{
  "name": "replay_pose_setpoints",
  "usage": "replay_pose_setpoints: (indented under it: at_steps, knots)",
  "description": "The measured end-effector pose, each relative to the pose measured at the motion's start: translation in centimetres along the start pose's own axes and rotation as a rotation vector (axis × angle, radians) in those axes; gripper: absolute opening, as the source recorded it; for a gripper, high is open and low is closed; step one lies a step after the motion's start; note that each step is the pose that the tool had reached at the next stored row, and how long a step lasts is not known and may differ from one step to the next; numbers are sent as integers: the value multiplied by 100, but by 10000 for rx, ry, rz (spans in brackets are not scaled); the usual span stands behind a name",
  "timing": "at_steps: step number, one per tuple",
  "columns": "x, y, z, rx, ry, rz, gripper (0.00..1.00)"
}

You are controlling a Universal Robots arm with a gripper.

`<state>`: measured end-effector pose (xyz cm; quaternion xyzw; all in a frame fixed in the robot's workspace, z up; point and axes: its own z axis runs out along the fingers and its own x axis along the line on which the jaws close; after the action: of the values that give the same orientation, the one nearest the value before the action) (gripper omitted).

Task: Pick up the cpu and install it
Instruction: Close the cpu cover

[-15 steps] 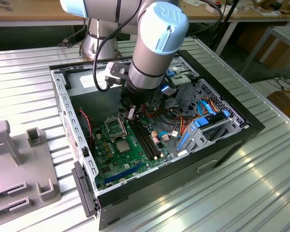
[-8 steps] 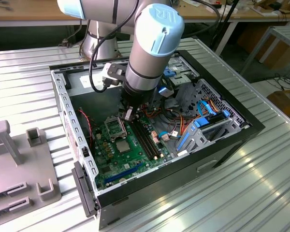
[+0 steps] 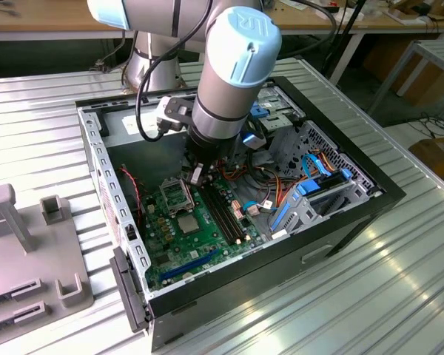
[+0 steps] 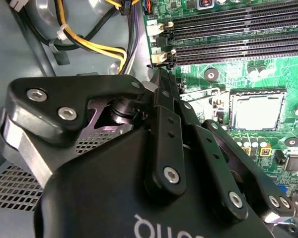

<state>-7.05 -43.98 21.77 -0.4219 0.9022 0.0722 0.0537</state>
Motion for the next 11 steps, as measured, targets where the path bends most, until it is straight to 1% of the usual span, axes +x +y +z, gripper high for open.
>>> replay_pose_setpoints:
  at_steps: [2, 4, 6, 11]
  knots:
    - [-7, -5, 3, -10, 0, -56, 11]
    - [-15, -12, 2, -44, 22, -271, 11]
    - [-22, -17, 3, -108, 57, -673, 11]
    - [-23, -17, 4, -165, 89, -1030, 11]
